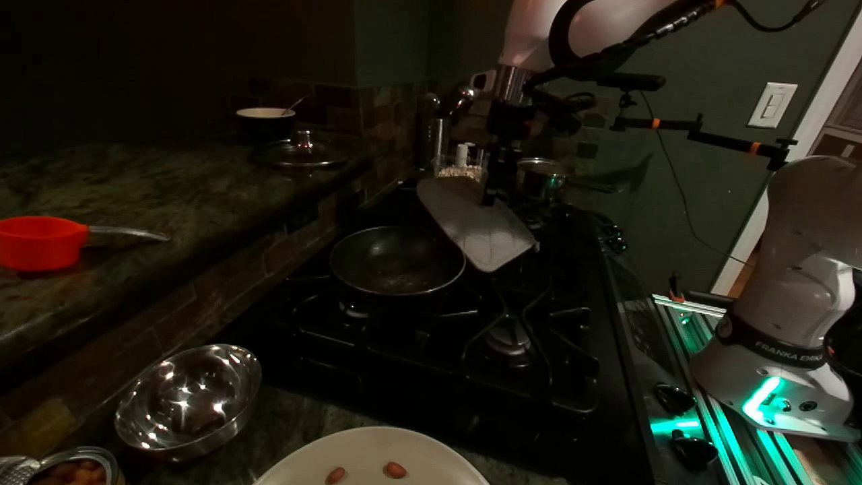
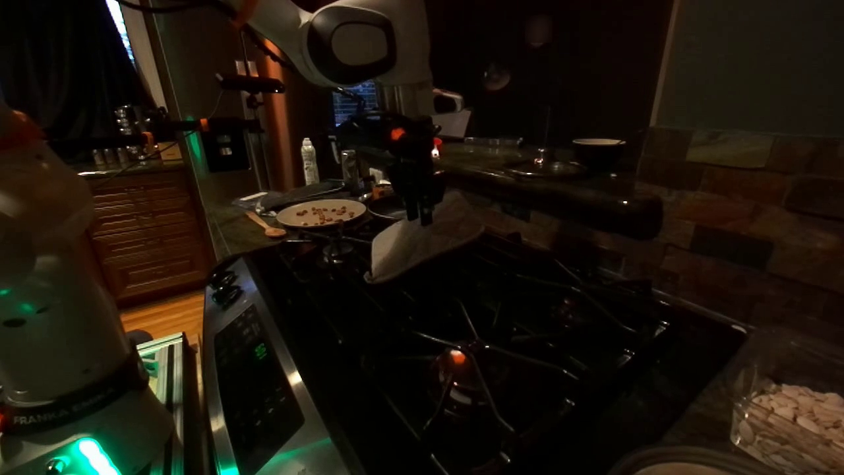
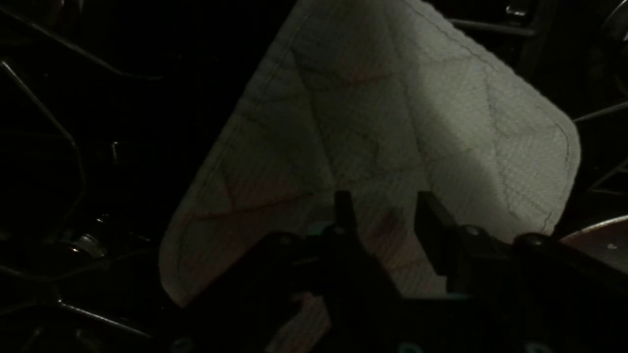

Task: Put the white item on the stove

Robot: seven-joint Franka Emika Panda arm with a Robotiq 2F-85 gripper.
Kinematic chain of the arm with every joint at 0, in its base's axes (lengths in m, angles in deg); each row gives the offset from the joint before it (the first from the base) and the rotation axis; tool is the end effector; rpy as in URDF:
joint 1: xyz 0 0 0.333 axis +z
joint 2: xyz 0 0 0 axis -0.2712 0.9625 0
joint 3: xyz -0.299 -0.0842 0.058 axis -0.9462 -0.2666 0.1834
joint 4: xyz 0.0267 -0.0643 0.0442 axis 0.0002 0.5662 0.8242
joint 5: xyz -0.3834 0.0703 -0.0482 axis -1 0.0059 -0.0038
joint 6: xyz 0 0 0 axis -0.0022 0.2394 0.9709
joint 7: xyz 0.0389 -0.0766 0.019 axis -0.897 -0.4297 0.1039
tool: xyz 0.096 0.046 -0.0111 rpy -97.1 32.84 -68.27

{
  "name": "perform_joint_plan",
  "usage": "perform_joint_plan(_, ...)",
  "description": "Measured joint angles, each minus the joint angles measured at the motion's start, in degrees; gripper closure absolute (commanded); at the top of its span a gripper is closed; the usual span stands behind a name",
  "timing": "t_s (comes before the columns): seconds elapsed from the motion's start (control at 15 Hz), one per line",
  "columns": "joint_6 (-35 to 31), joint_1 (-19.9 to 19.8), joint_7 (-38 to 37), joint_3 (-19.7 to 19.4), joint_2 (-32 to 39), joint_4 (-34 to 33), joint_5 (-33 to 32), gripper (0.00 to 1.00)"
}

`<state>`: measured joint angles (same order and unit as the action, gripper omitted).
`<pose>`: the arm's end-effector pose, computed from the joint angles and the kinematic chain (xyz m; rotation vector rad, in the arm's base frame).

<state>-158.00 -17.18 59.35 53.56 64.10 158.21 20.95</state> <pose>0.4616 -0.0394 0.4215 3.1232 0.2402 0.2148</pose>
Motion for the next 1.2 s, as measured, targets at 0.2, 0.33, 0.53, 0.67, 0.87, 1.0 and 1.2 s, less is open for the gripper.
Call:
perform_joint_plan(0.2,0.0,0.1,0.0,0.2,0.0,-0.2,-0.2,0.08)
perform_joint_plan(0.33,0.0,0.6,0.4,0.4,0.0,-0.3,-0.3,0.0)
perform_joint_plan(0.53,0.0,2.1,3.8,1.5,-0.2,-0.4,-2.3,0.0)
perform_joint_plan(0.67,0.5,2.9,4.7,3.1,-0.9,-0.4,-6.0,0.0)
perform_joint_plan(0.87,4.4,4.5,6.9,5.0,-3.7,-0.7,-9.3,0.01)
perform_joint_plan(1.0,5.6,5.0,7.7,5.2,-5.3,-0.6,-9.7,0.0)
perform_joint_plan(1.2,4.9,5.7,11.3,4.9,-5.2,-0.6,-9.7,0.0)
